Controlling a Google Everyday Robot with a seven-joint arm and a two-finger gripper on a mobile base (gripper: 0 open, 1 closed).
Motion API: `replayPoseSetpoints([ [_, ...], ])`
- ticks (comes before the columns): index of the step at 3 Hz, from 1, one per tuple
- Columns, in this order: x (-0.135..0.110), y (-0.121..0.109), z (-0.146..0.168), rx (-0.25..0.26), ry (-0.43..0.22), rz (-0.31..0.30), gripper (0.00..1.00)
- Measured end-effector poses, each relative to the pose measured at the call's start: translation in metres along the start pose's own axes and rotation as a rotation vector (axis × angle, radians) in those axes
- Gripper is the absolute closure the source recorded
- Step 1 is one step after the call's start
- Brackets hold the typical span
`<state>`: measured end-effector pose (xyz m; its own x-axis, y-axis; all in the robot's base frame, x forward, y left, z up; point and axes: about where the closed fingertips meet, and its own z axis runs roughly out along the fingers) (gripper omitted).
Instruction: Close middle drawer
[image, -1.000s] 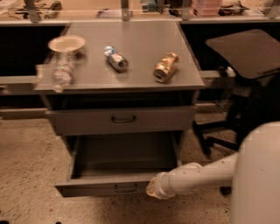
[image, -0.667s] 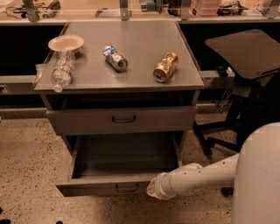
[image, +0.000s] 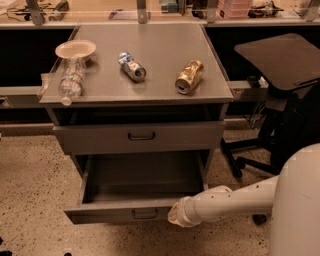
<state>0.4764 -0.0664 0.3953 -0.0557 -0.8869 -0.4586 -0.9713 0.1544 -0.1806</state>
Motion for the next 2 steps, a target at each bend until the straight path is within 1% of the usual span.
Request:
replayPoseSetpoints([
  [2, -0.0007, -0.0041, 0.0005, -0.013, 0.001, -0.004, 1.00],
])
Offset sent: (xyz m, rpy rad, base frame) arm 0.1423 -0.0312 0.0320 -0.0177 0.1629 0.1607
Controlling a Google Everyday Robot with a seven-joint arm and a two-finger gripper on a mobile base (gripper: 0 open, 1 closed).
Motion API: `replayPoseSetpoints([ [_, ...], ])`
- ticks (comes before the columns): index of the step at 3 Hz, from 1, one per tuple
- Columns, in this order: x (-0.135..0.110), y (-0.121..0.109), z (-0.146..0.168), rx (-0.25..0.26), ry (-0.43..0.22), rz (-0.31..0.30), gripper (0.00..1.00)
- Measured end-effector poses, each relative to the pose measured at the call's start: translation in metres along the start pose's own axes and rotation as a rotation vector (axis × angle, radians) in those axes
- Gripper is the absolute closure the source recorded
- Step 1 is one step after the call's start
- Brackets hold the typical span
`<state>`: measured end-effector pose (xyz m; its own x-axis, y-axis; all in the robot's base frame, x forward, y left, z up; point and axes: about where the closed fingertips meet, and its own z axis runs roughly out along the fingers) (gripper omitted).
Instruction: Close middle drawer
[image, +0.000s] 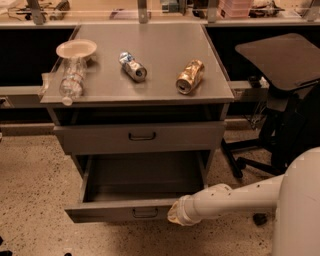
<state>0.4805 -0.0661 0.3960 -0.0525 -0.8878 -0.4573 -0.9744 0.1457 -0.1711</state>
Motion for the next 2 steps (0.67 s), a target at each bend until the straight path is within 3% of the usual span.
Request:
replayPoseSetpoints([
  [2, -0.0017, -0.0073, -0.0004, -0.019, 0.007, -0.009, 1.00],
])
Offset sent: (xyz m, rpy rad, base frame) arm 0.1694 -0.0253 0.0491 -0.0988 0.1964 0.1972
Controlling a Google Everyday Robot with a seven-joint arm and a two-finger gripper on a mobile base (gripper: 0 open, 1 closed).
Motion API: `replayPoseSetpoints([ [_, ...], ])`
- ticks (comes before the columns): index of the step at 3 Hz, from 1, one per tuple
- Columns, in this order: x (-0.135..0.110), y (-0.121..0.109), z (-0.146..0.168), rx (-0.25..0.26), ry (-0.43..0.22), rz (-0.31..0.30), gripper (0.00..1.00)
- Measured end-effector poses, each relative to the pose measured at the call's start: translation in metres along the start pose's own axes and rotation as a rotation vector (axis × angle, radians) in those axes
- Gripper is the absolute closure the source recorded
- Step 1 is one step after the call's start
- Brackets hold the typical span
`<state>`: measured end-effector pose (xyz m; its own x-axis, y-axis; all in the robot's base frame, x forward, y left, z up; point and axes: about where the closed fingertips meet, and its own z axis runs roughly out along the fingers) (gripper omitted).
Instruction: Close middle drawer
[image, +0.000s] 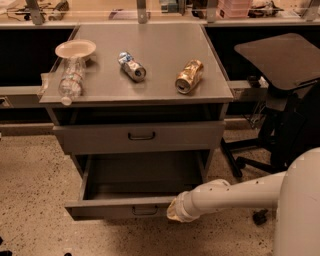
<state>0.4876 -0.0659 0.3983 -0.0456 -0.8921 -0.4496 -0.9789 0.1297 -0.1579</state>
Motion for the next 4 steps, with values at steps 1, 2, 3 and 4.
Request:
replayPoseSetpoints([
  [1, -0.001, -0.005, -0.001, -0.012, 0.005, -0.005, 1.00],
  [2, -0.001, -0.009, -0.001, -0.026, 0.008, -0.009, 1.00],
  [3, -0.001, -0.003, 0.020, -0.118, -0.031, 0.031, 1.00],
  [4, -0.001, -0.003, 0.020, -0.118, -0.031, 0.031, 1.00],
])
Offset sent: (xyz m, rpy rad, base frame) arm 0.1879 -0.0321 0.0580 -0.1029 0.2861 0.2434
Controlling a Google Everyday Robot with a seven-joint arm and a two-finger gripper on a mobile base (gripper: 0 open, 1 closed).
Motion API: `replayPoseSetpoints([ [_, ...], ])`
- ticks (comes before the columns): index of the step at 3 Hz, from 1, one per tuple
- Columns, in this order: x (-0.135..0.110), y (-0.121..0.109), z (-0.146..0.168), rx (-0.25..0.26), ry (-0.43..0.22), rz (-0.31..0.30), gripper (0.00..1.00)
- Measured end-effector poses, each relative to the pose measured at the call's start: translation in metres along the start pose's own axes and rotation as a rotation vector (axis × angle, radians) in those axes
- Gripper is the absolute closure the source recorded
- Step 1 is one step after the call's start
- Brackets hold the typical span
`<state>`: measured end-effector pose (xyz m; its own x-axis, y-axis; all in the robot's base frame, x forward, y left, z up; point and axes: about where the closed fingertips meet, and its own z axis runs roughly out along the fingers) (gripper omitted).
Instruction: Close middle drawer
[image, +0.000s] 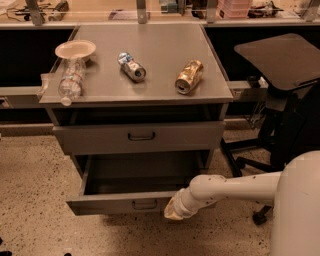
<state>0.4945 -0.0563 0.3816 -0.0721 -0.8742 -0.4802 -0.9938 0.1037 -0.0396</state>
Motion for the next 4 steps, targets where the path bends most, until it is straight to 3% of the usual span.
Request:
replayPoseSetpoints([
  [1, 0.0000, 0.0000, 0.0000, 0.000, 0.000, 0.000, 0.84],
  [4, 0.0000, 0.0001, 0.0001, 0.000, 0.000, 0.000, 0.15],
])
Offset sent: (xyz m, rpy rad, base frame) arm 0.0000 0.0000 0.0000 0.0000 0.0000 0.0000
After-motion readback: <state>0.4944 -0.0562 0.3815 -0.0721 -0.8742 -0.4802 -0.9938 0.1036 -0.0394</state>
